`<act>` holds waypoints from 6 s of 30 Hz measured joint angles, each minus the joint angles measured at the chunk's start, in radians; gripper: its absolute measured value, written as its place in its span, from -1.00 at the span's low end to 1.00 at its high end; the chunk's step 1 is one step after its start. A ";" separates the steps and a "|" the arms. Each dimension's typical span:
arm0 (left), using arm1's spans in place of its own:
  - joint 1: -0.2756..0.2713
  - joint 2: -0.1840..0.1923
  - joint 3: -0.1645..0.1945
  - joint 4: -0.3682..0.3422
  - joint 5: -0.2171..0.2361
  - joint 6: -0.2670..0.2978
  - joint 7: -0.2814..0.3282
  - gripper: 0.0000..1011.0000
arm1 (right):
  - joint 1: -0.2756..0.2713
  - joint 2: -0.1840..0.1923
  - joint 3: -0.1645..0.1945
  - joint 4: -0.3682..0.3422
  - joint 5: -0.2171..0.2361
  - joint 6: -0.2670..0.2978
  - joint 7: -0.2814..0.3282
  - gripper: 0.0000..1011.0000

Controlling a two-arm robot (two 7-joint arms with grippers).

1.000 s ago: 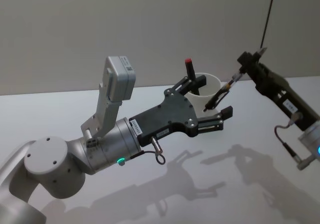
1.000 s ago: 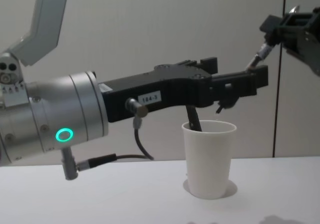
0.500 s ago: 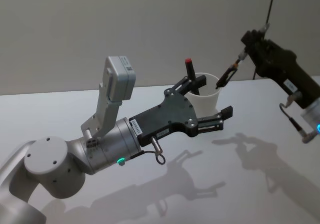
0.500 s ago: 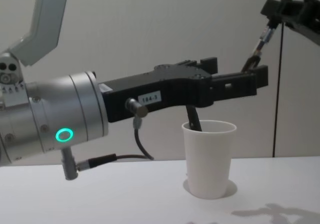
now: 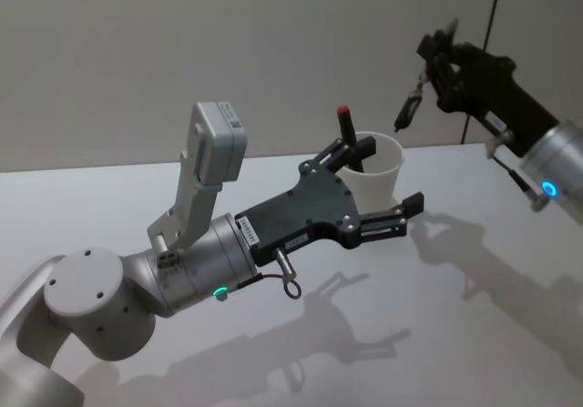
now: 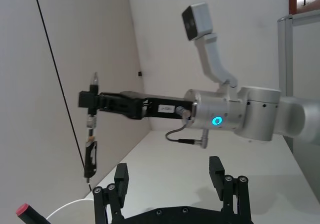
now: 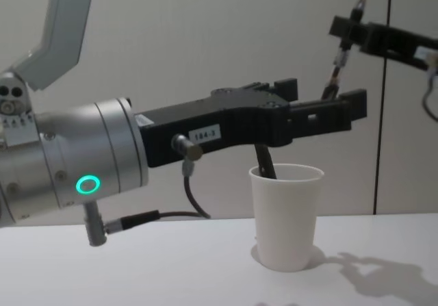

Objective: Place the pen into the pen holder.

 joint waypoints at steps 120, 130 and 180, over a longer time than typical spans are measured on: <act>0.018 -0.003 0.006 0.011 0.115 0.012 0.266 0.98 | -0.151 -0.004 -0.005 -0.049 -0.202 0.061 -0.177 0.98; 0.026 -0.005 0.009 0.017 0.171 0.017 0.394 0.98 | -0.246 0.010 0.018 -0.125 -0.234 0.058 -0.247 0.98; 0.044 -0.007 0.014 0.027 0.285 0.029 0.656 0.98 | -0.358 0.026 0.043 -0.215 -0.271 0.054 -0.330 0.98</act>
